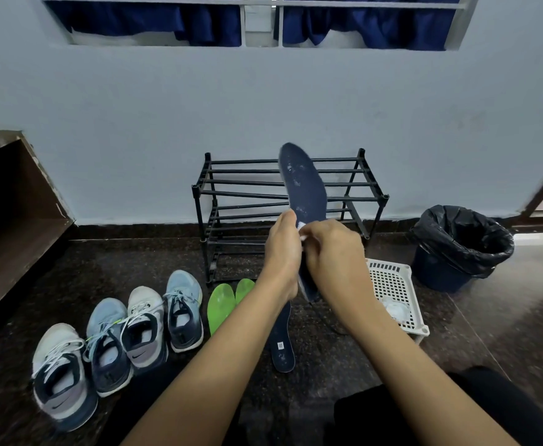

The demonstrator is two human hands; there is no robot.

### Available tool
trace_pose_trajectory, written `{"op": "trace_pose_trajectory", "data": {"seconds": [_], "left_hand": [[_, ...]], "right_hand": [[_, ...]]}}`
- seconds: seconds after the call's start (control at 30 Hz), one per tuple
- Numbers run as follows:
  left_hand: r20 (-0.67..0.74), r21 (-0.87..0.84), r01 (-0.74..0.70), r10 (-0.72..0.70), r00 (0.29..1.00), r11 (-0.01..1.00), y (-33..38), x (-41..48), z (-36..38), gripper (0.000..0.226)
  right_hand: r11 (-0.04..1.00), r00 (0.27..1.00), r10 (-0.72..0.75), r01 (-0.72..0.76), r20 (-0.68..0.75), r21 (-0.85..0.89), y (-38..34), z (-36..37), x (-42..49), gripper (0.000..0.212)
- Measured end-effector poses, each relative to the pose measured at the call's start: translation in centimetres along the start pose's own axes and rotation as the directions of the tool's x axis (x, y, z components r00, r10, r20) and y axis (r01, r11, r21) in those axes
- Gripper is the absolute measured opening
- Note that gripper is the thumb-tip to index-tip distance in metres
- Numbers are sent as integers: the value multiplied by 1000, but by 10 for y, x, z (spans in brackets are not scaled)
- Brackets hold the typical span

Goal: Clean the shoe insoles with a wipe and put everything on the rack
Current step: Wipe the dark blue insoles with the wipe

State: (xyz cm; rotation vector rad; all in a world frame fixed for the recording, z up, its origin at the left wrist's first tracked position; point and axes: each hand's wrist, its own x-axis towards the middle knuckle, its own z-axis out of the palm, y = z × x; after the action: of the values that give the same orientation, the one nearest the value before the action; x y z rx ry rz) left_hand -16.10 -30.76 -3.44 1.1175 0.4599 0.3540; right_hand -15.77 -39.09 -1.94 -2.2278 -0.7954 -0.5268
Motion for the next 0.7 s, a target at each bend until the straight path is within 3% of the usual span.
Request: {"op": "trace_pose_trajectory", "data": {"seconds": [0.2, 0.37, 0.5, 0.6, 0.7], "left_hand": [[-48, 37, -2, 4, 999, 999, 0, -6, 6, 40], [-102, -40, 19, -23, 995, 999, 6, -6, 4, 48], [-60, -40, 16, -18, 998, 999, 0, -6, 9, 61], [-63, -36, 2, -4, 998, 999, 3, -12, 12, 50], [-75, -45, 4, -8, 997, 999, 8, -12, 11, 44]], "right_hand": [[994, 992, 106, -104, -75, 39, 6, -7, 14, 22], [1000, 997, -2, 2, 74, -5, -5, -3, 3, 24], [988, 991, 131, -131, 8, 81, 3, -14, 18, 22], [992, 992, 125, -124, -27, 30, 0, -16, 14, 24], [998, 996, 68, -68, 55, 9, -8, -13, 3, 26]]}}
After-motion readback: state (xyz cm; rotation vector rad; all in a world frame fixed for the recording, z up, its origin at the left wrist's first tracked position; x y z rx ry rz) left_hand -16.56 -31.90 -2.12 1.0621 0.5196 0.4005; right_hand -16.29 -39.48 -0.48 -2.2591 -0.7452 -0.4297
